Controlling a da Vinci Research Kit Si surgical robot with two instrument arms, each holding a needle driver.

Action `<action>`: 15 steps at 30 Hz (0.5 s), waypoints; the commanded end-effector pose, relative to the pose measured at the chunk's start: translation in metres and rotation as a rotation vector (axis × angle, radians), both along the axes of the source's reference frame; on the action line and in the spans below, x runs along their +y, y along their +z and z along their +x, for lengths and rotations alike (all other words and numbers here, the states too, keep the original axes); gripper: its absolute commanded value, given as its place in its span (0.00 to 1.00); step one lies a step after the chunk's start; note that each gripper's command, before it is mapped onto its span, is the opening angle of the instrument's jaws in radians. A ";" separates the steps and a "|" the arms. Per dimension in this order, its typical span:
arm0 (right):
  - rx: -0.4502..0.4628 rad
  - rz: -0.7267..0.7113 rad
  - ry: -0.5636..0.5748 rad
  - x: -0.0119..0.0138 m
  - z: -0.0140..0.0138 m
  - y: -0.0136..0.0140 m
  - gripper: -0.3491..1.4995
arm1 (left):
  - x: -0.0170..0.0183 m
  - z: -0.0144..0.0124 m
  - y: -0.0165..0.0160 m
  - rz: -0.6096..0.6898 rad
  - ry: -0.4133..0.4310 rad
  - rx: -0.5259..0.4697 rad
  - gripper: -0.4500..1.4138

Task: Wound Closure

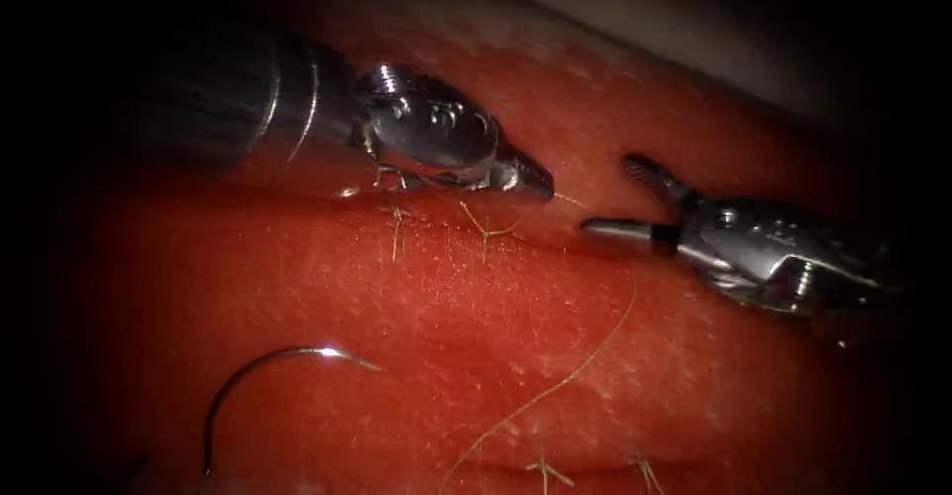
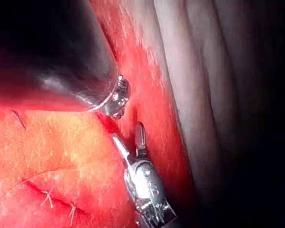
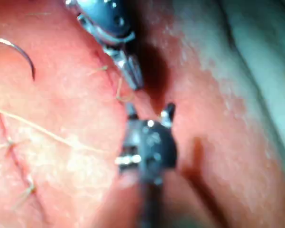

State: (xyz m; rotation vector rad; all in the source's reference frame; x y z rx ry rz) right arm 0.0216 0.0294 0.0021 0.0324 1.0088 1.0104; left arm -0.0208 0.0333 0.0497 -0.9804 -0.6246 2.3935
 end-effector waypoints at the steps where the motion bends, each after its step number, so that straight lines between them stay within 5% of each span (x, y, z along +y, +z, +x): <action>1: 0.019 0.004 0.002 -0.0002 0.0018 0.0006 0.88 | -0.0002 -0.0004 0.0005 0.003 -0.007 0.004 0.05; 15: 0.051 0.050 0.001 -0.0013 0.0030 0.0022 0.88 | 0.0008 0.0006 -0.0011 -0.013 -0.025 0.065 0.05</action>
